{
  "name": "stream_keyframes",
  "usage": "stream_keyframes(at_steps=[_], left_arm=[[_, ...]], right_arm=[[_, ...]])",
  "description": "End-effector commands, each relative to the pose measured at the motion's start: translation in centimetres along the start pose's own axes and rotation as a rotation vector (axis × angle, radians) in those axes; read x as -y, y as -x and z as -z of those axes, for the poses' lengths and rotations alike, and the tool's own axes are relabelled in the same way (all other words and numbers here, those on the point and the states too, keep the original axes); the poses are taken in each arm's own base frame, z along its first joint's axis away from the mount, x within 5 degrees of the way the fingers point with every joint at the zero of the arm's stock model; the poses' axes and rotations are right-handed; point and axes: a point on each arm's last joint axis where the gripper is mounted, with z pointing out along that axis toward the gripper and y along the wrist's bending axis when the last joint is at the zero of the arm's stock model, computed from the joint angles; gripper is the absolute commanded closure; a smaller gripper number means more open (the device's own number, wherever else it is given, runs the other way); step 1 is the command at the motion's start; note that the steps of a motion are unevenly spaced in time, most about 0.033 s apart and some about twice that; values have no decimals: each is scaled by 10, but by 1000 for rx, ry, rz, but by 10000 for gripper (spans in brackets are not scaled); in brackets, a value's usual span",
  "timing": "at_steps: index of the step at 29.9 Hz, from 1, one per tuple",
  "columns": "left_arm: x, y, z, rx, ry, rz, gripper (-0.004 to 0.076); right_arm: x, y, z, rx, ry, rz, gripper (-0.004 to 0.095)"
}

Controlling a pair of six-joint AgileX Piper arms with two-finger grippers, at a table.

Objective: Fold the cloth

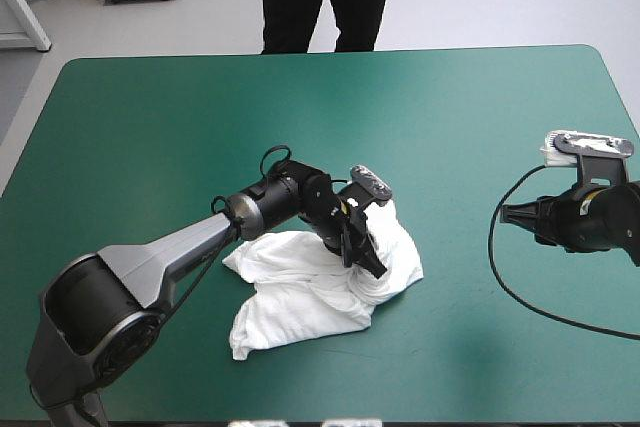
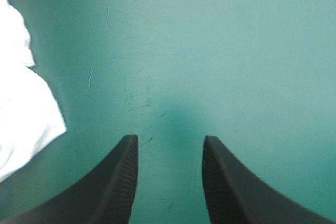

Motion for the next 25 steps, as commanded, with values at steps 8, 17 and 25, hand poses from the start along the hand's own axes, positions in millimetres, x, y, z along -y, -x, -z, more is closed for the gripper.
stream_keyframes(at_steps=[8,17,25], left_arm=[[48,19,23,122,-52,-111,733],[49,21,26,127,-56,-147,556],[41,26,58,26,15,-75,248]], right_arm=[[1,2,9,35,10,-9,517],[1,2,9,34,14,-11,517],[1,2,9,34,14,-11,517]])
